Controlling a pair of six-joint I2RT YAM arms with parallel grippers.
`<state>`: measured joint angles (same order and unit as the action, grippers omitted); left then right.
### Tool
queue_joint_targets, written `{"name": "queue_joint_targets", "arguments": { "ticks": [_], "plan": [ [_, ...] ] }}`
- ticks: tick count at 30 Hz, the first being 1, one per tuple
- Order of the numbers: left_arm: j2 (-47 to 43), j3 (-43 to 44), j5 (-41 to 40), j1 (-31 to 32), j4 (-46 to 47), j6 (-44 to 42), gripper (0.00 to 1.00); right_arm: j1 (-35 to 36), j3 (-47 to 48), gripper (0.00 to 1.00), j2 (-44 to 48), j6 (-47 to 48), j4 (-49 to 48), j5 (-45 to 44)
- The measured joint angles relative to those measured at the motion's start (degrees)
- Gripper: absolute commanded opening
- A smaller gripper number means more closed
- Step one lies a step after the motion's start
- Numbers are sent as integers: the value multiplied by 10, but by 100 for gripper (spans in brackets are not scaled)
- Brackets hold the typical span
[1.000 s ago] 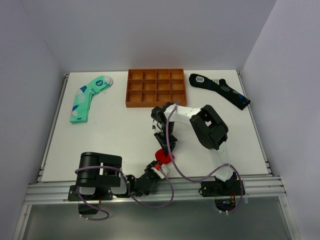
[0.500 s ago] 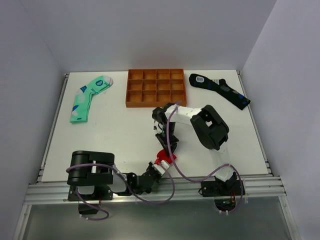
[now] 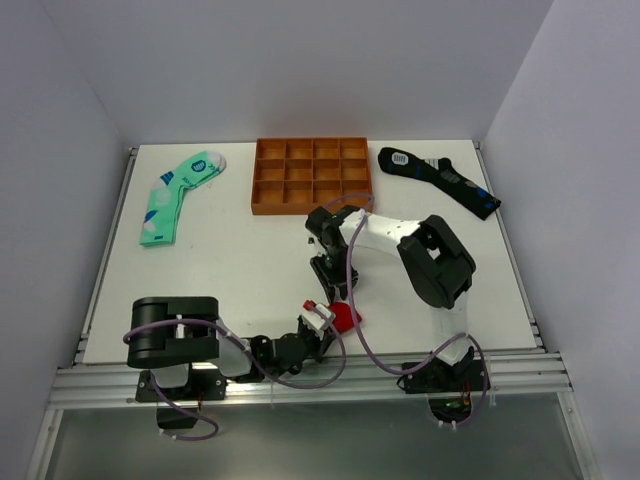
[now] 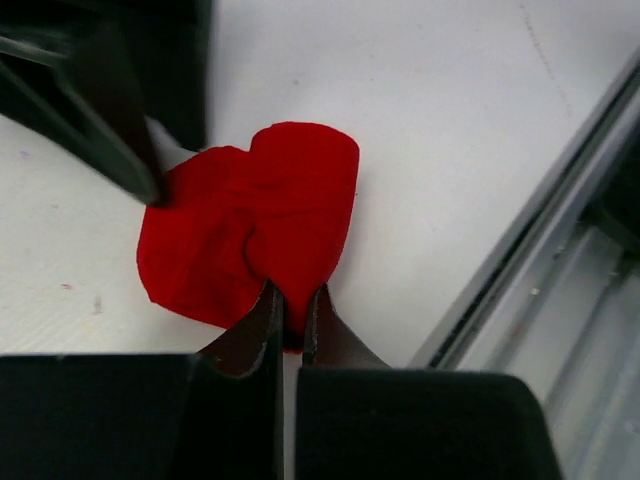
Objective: Roll the socks
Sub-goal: Roll the sock at the center of the board.
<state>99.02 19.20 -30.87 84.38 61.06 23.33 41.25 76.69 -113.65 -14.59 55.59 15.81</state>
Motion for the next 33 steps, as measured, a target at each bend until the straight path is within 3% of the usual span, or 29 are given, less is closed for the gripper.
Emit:
{"name": "queue_joint_targets", "arguments": {
  "ticks": [14, 23, 33],
  "plan": [
    [15, 5, 130, -39, 24, 97, 0, -25, -55, 48, 120, -31, -133, -71],
    [19, 16, 224, -83, 13, 156, 0, -35, -175, 48, 285, -82, -196, -144],
    [21, 64, 332, -133, -64, 222, 0, -35, -335, 48, 461, -135, -268, -177]
  ]
}}
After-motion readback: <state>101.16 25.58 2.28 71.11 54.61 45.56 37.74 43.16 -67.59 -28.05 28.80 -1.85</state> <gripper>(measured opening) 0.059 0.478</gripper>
